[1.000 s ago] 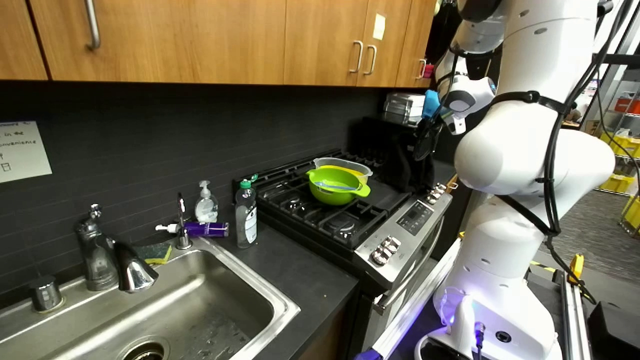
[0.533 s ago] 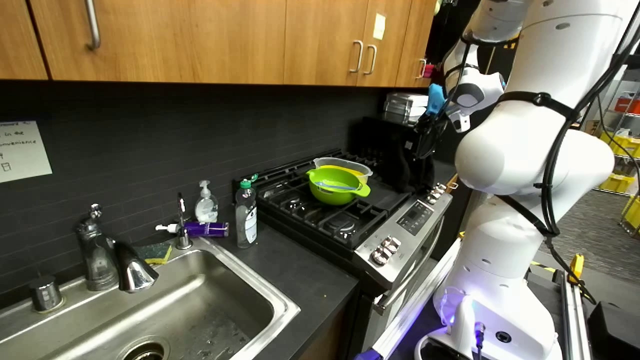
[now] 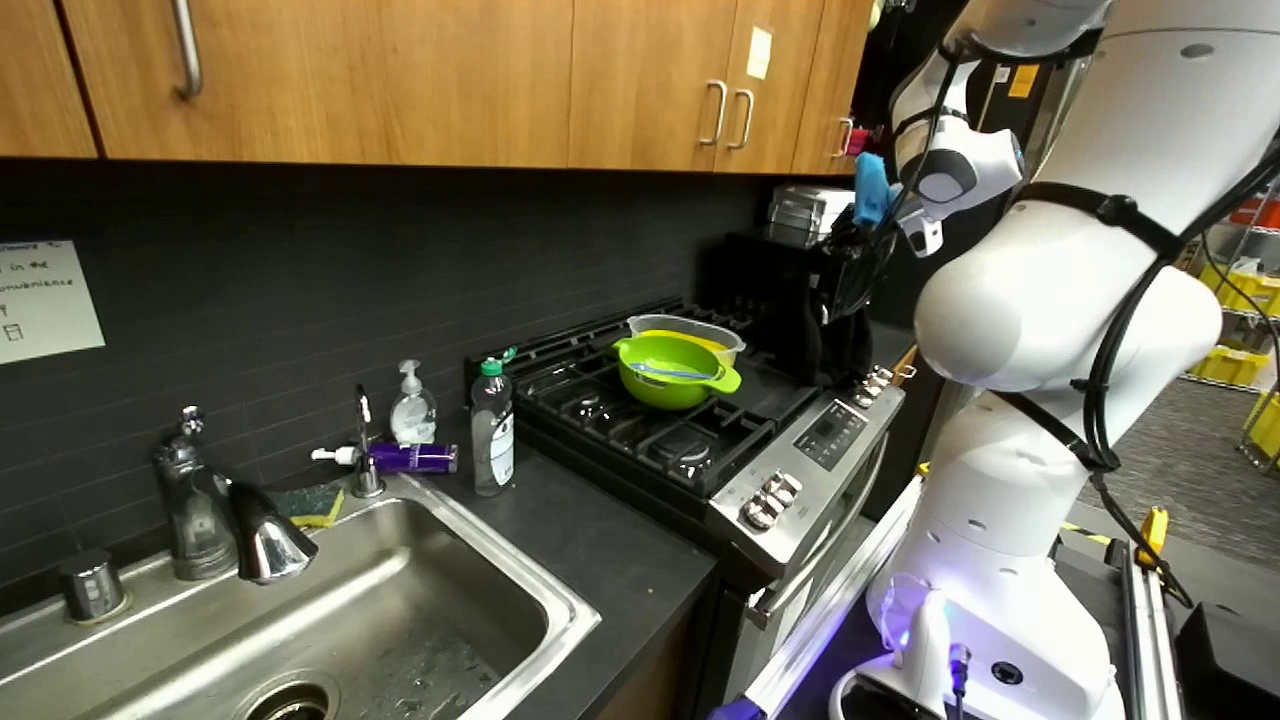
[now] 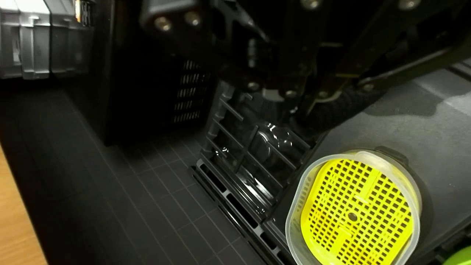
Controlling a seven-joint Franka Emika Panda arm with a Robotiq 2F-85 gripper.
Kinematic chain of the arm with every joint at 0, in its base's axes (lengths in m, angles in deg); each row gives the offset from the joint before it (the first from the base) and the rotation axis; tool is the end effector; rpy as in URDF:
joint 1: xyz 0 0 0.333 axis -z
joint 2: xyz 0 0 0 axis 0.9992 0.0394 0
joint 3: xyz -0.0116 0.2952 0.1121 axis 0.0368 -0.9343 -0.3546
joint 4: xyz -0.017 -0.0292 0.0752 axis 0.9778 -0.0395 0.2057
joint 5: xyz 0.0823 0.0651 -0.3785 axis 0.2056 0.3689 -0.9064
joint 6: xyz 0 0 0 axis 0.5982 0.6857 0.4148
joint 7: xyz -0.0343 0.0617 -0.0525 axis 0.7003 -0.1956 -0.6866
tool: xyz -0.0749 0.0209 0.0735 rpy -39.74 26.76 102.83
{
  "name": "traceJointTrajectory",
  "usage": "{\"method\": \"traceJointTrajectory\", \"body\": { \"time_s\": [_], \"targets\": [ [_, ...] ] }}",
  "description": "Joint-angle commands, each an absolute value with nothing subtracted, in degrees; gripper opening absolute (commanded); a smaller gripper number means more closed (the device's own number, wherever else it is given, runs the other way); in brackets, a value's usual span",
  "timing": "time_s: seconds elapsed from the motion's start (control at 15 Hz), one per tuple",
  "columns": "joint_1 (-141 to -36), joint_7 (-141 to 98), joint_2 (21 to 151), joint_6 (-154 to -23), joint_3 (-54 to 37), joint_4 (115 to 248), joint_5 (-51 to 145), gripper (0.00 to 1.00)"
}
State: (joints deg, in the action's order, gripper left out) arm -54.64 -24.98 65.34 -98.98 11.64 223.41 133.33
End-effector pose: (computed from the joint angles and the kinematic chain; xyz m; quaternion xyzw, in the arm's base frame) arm 0.2665 -0.4384 0.3757 -0.3510 0.8132 -0.2685 0.3787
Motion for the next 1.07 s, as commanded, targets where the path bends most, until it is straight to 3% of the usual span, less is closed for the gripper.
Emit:
{"method": "traceJointTrajectory", "body": {
  "time_s": [0.0, 0.47, 1.0],
  "targets": [
    [-56.61, -22.06, 57.81, -102.49, 11.7, 228.92, 132.47, 0.01],
    [-59.52, -15.27, 48.56, -114.02, 8.06, 235.74, 132.98, 0.01],
    [-61.44, -14.89, 51.55, -123.08, 1.36, 236.5, 132.7, 0.01]
  ]
}}
